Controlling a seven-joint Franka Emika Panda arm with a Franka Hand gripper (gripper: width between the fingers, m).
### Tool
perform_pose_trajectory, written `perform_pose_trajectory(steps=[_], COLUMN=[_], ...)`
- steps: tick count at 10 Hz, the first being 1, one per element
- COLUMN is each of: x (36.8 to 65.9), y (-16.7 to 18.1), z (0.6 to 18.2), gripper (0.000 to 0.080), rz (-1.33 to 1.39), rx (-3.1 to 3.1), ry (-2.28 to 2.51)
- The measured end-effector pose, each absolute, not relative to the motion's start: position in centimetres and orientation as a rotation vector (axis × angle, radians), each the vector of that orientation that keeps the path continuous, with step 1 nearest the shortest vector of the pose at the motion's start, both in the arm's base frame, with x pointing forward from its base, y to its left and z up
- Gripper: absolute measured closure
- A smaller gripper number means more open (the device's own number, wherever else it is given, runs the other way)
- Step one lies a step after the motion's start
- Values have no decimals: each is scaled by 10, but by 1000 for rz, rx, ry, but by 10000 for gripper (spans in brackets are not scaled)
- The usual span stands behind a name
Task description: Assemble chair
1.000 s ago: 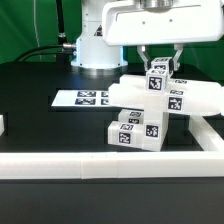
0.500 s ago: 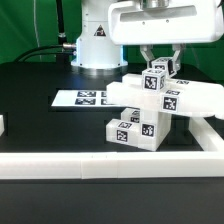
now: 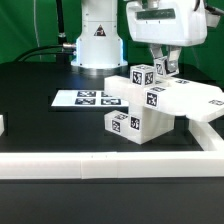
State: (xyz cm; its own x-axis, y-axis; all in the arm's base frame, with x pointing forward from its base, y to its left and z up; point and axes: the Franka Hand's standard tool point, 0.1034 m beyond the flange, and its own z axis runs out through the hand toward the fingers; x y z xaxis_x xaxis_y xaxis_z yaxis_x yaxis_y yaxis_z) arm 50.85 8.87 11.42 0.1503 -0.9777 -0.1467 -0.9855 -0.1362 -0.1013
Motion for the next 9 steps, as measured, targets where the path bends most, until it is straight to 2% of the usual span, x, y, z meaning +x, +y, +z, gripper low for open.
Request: perform_pose_trajectory(steps=[2, 3, 4, 5, 9], x=[509, 509, 510, 513, 513], y=[90, 91, 95, 97, 97], z=[114, 114, 117, 119, 119], gripper=[517, 448, 251, 181, 151], rz=[68, 77, 93, 89, 41], rx=[-2213, -2242, -2251, -2309, -2612], ry=[1967, 1939, 1930, 1855, 1406])
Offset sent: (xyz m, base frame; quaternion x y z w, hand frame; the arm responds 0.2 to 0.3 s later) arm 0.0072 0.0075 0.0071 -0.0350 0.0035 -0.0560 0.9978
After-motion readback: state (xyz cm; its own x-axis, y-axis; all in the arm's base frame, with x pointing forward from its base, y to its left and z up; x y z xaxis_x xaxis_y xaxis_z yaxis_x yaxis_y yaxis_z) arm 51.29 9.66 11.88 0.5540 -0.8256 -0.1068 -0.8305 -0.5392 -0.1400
